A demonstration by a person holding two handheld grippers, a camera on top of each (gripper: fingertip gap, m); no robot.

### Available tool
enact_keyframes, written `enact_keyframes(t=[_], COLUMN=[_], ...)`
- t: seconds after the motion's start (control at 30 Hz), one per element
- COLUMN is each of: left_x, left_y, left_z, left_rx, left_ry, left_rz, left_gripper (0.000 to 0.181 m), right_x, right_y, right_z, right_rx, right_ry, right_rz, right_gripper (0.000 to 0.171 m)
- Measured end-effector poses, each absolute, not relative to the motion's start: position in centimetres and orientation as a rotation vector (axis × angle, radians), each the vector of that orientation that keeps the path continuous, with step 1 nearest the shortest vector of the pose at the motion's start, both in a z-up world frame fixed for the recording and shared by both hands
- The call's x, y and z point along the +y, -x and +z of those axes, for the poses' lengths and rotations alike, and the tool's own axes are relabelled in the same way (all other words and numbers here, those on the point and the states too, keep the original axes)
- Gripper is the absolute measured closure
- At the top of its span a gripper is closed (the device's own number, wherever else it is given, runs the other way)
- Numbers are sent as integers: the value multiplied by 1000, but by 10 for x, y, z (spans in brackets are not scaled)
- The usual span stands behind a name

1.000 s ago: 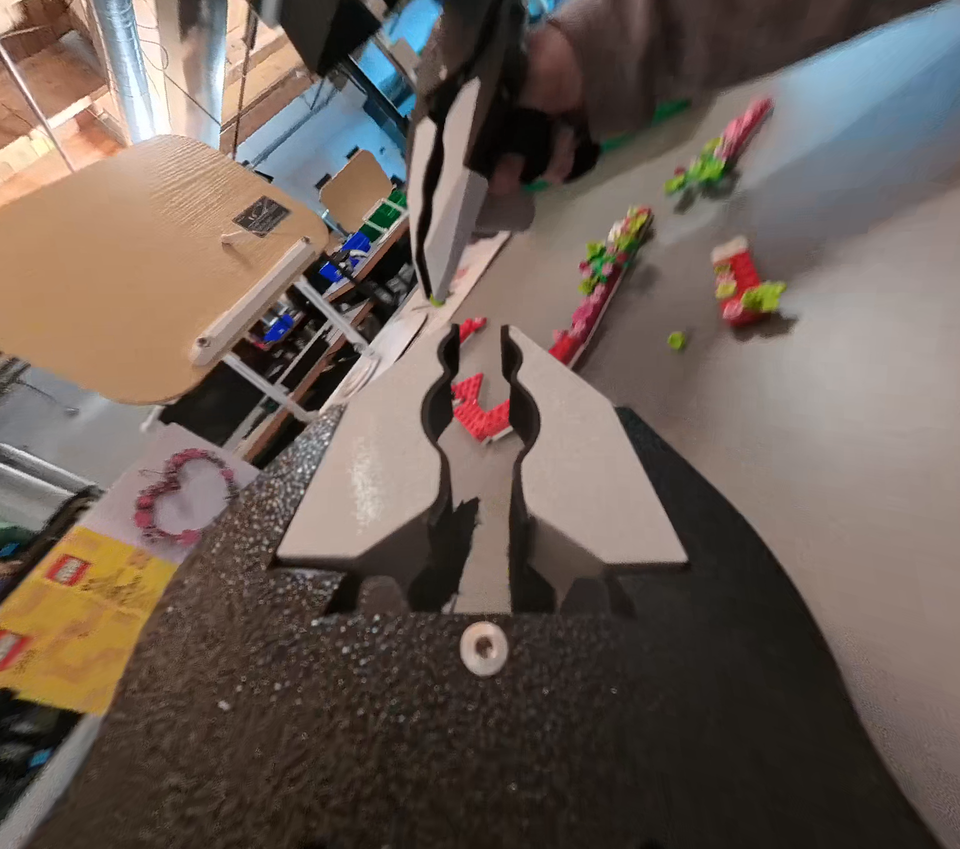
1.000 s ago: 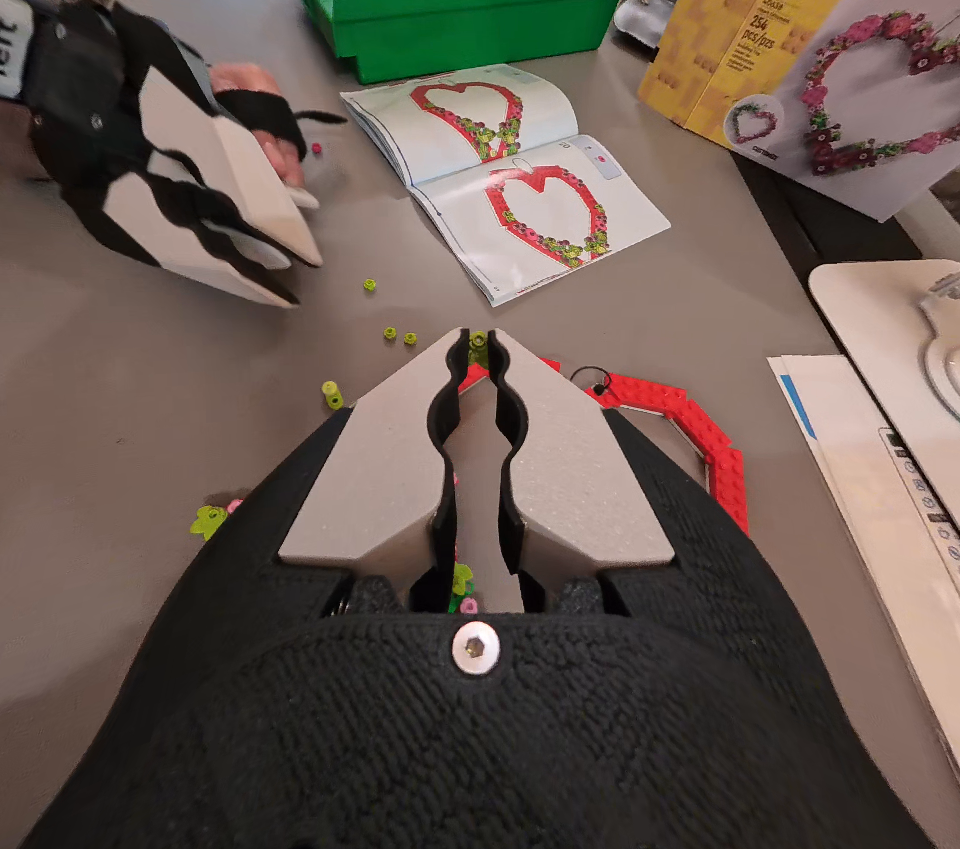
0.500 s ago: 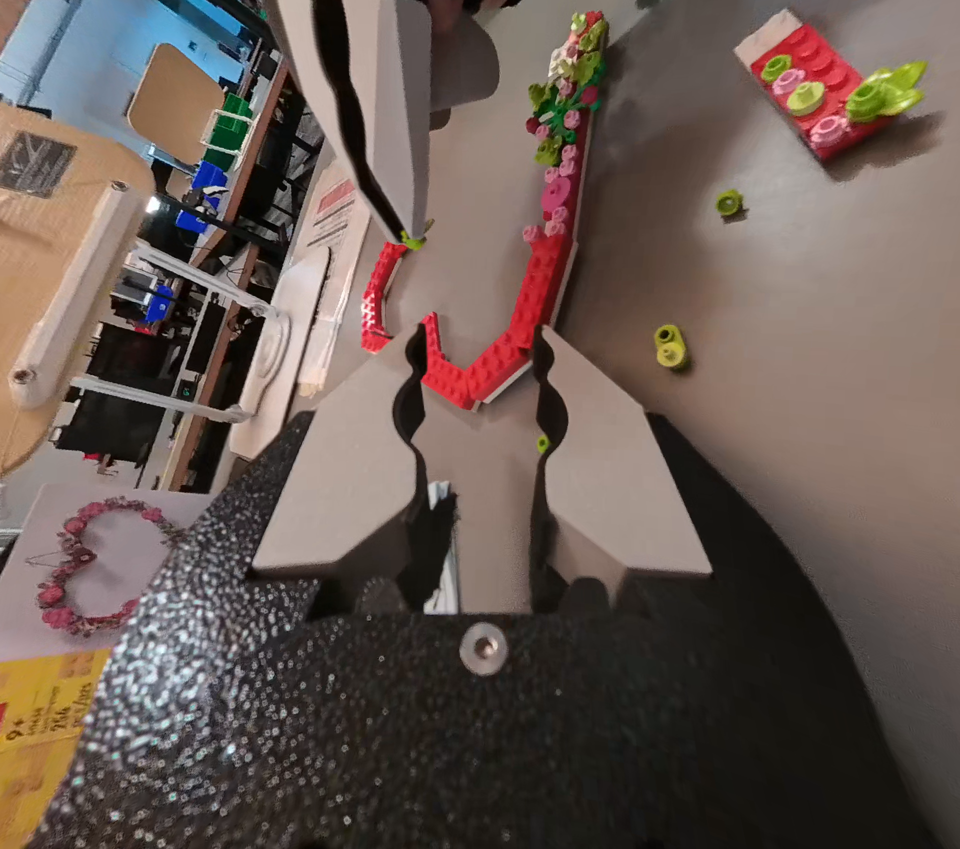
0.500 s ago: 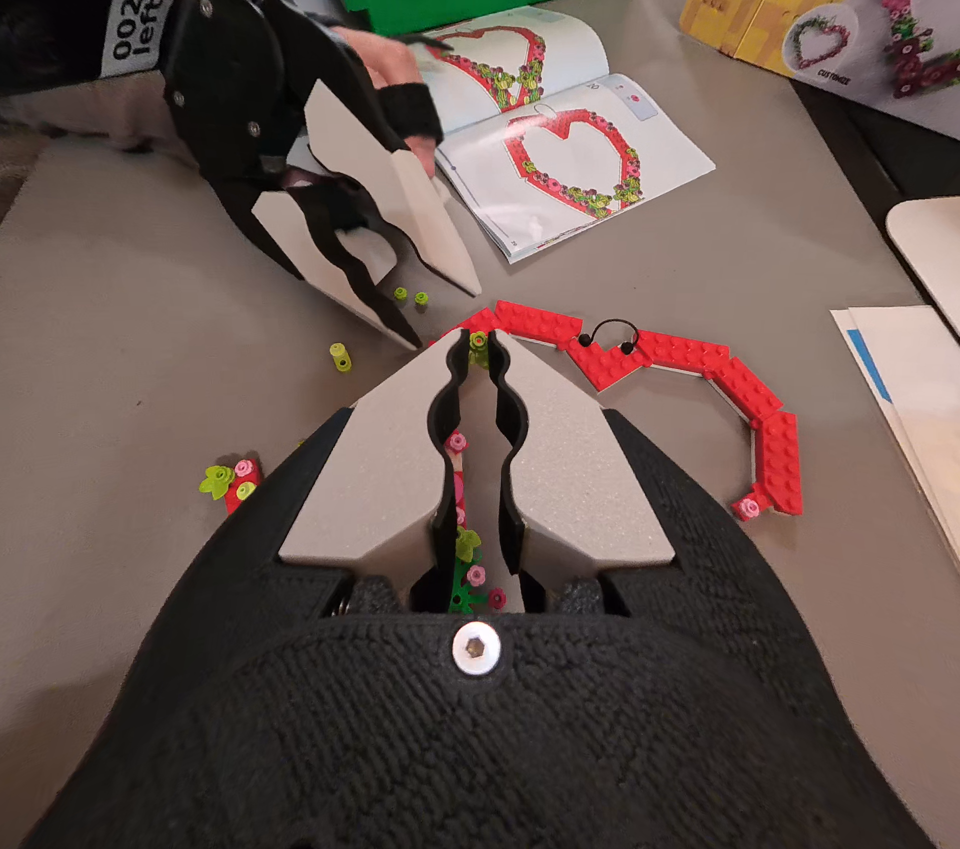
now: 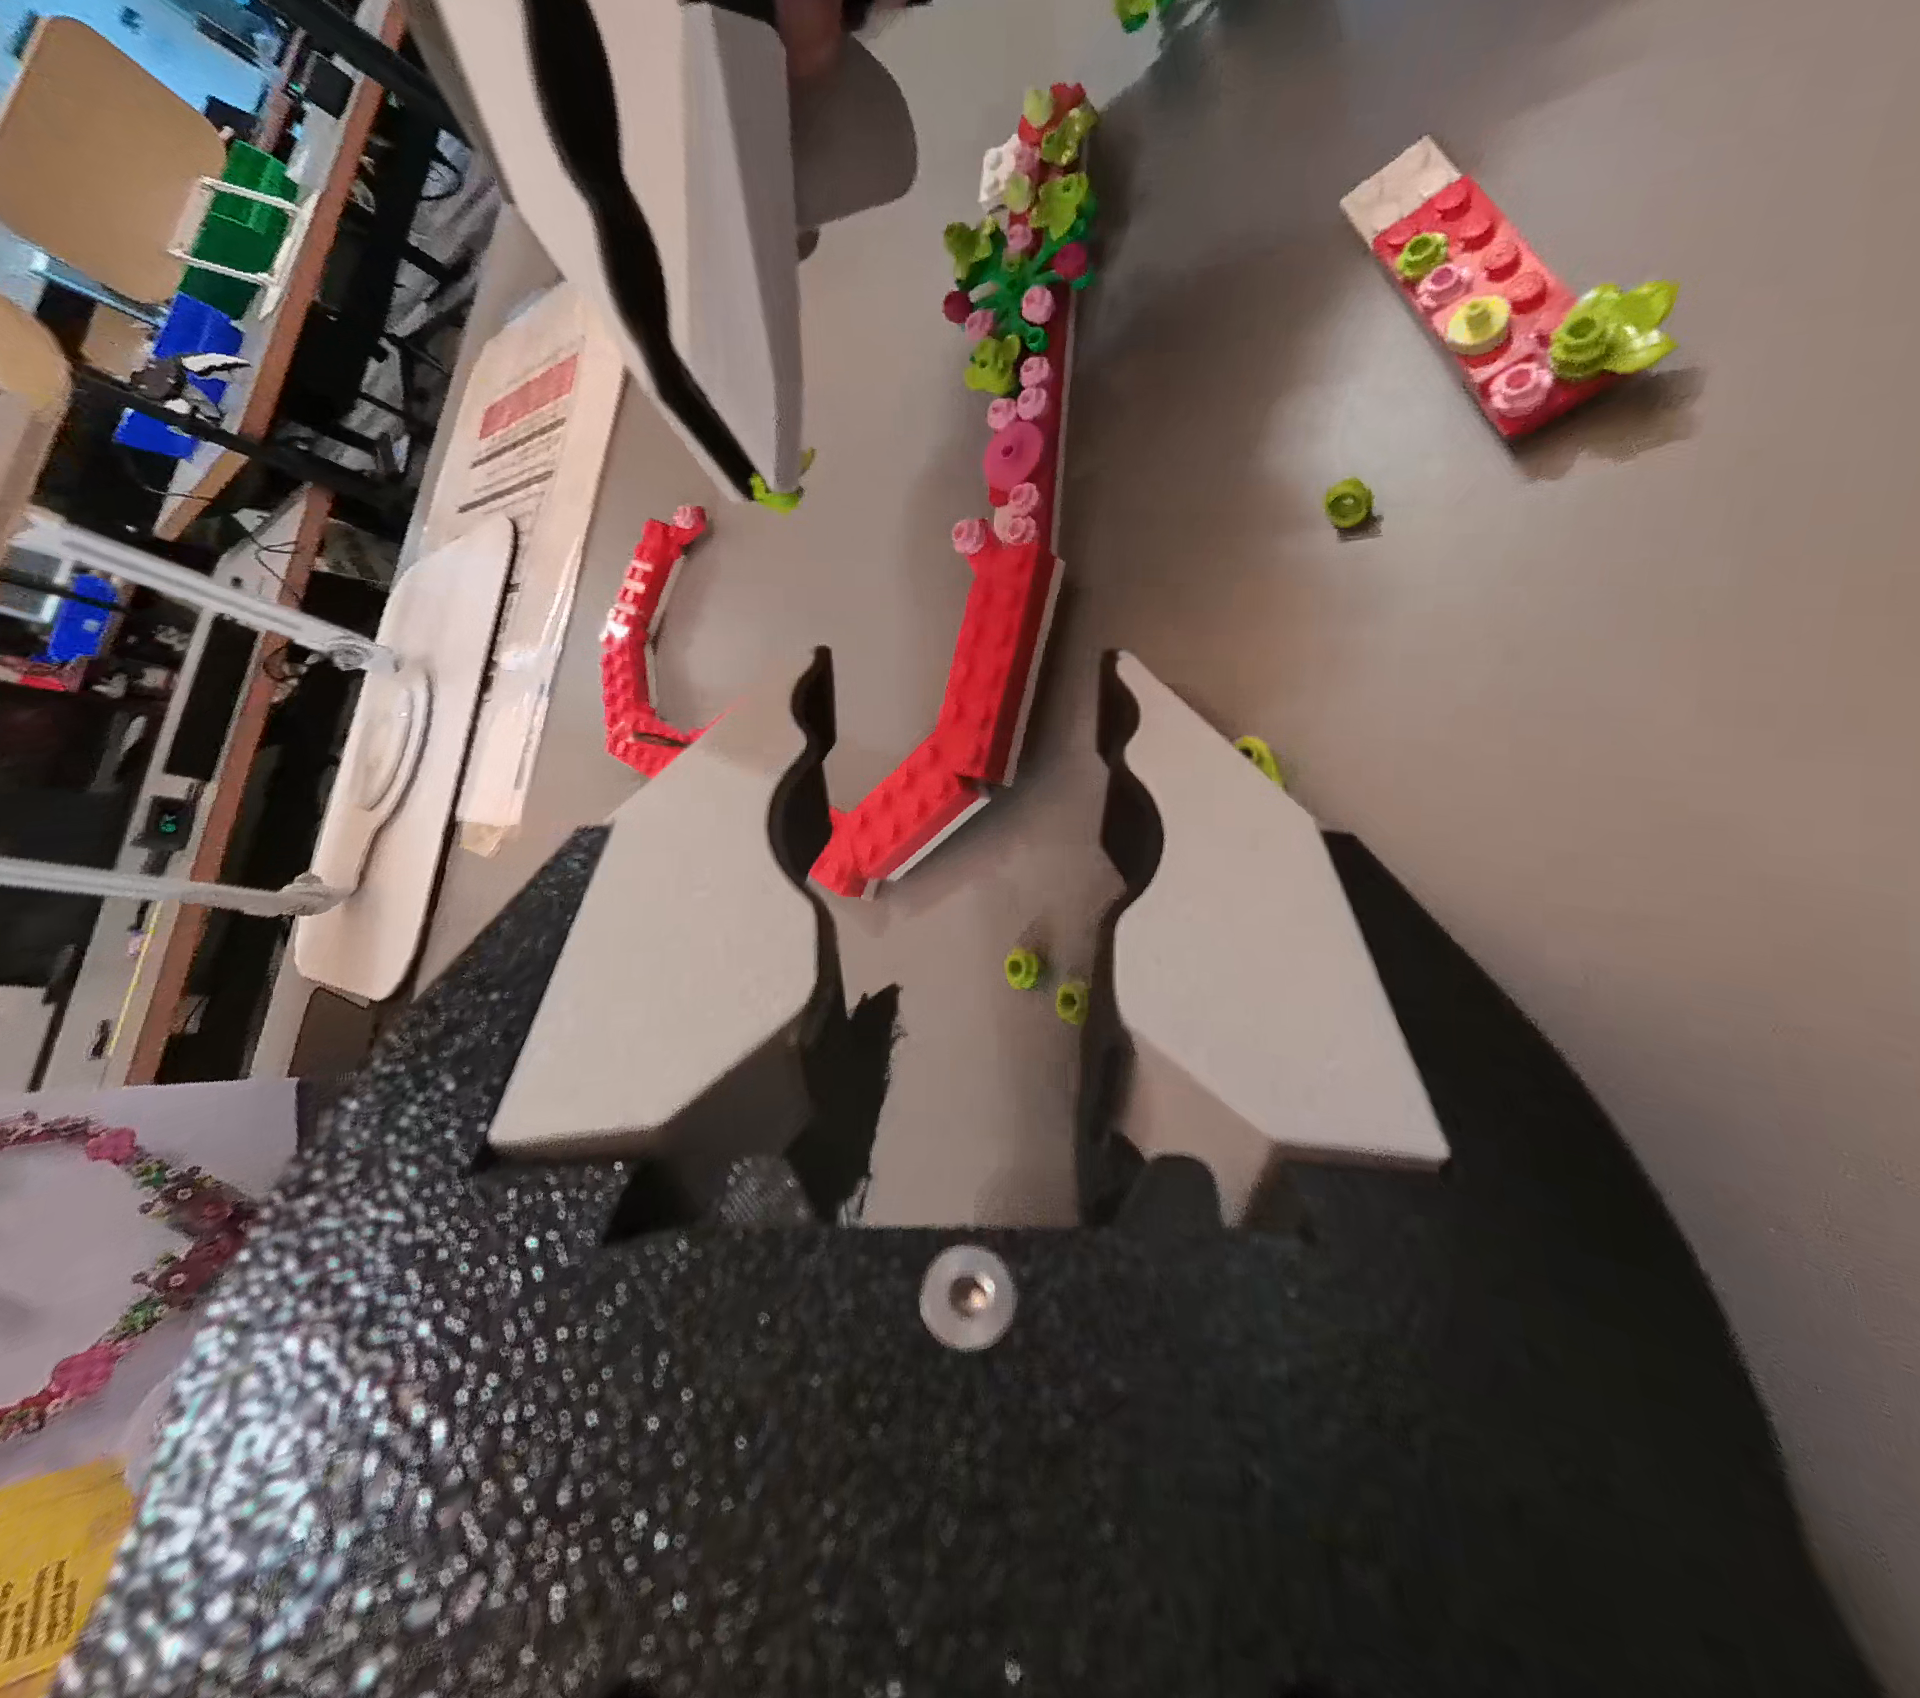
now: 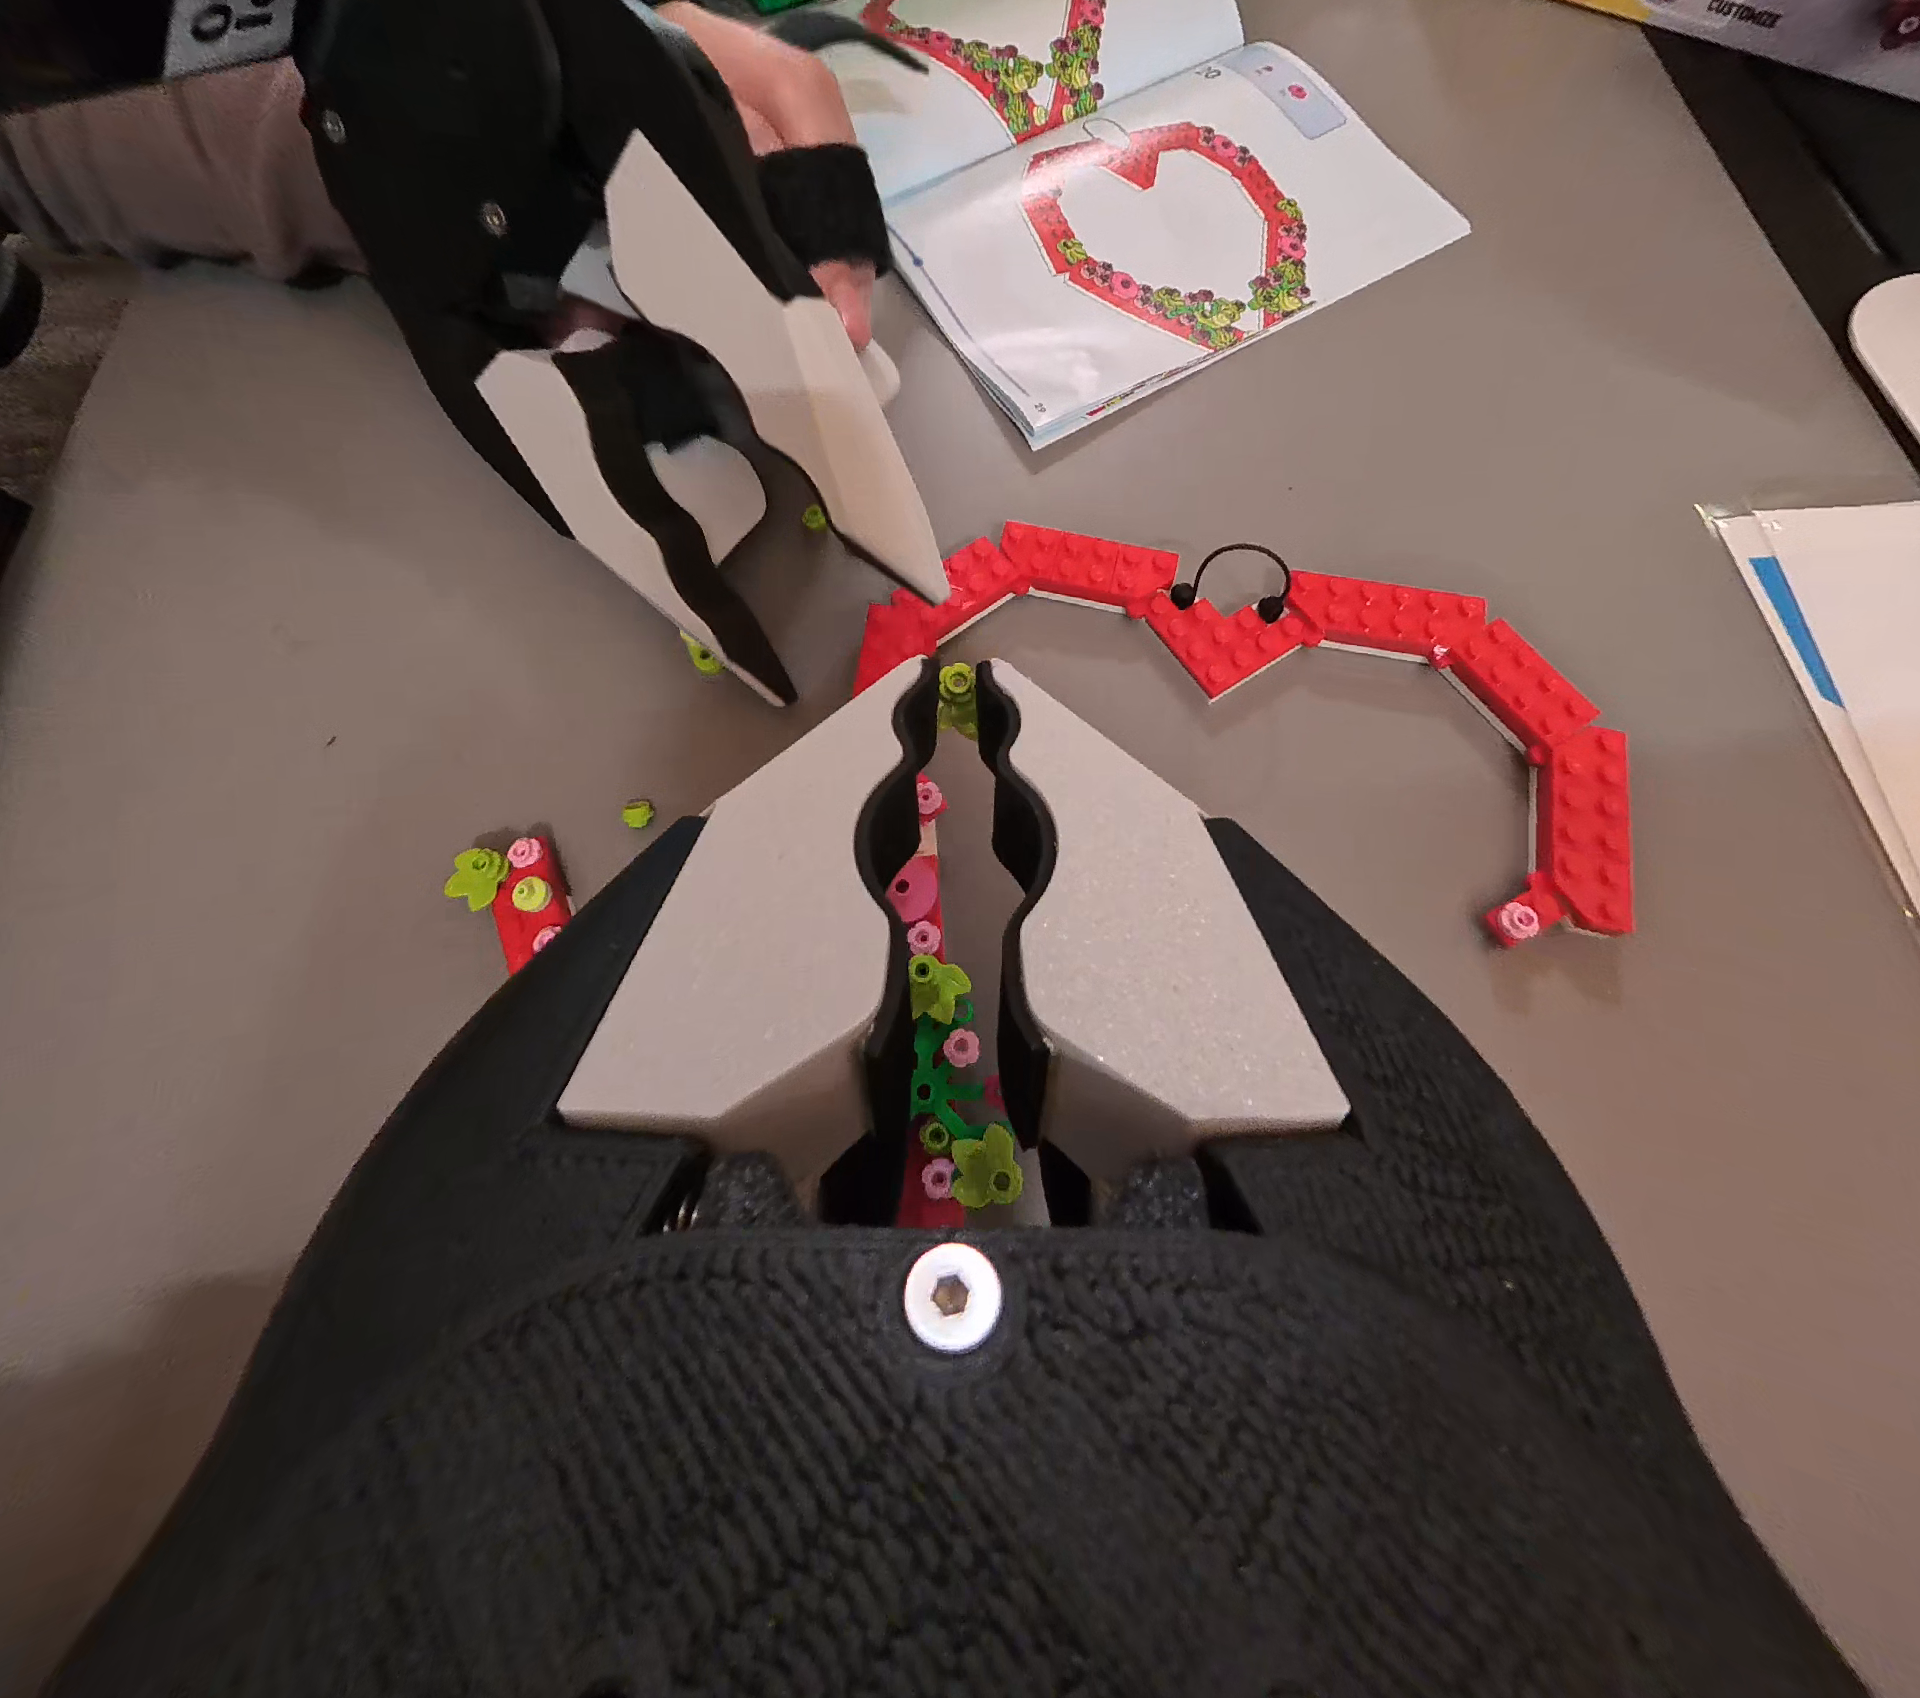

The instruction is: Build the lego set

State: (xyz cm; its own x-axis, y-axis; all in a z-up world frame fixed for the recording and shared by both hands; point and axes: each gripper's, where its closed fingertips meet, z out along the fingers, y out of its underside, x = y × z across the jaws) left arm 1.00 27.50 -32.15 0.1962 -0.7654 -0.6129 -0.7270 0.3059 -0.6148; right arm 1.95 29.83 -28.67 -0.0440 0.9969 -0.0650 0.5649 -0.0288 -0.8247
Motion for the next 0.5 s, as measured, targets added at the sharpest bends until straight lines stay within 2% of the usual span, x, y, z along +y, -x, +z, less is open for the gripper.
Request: enact_keyframes(t=[0.27, 0.5], left_x=[278, 281], left_y=[-19, -21], left_z=[-332, -339], left_rx=[1525, 1479], left_ry=[1609, 1726], left_rz=[-198, -352], left_gripper=[133, 142], right_x=[295, 291], right_y=[-23, -23], right_z=[-285, -281], right_rx=[-1680, -1691], right_ry=[1647, 1624], right_rz=[973, 982], right_gripper=[165, 166])
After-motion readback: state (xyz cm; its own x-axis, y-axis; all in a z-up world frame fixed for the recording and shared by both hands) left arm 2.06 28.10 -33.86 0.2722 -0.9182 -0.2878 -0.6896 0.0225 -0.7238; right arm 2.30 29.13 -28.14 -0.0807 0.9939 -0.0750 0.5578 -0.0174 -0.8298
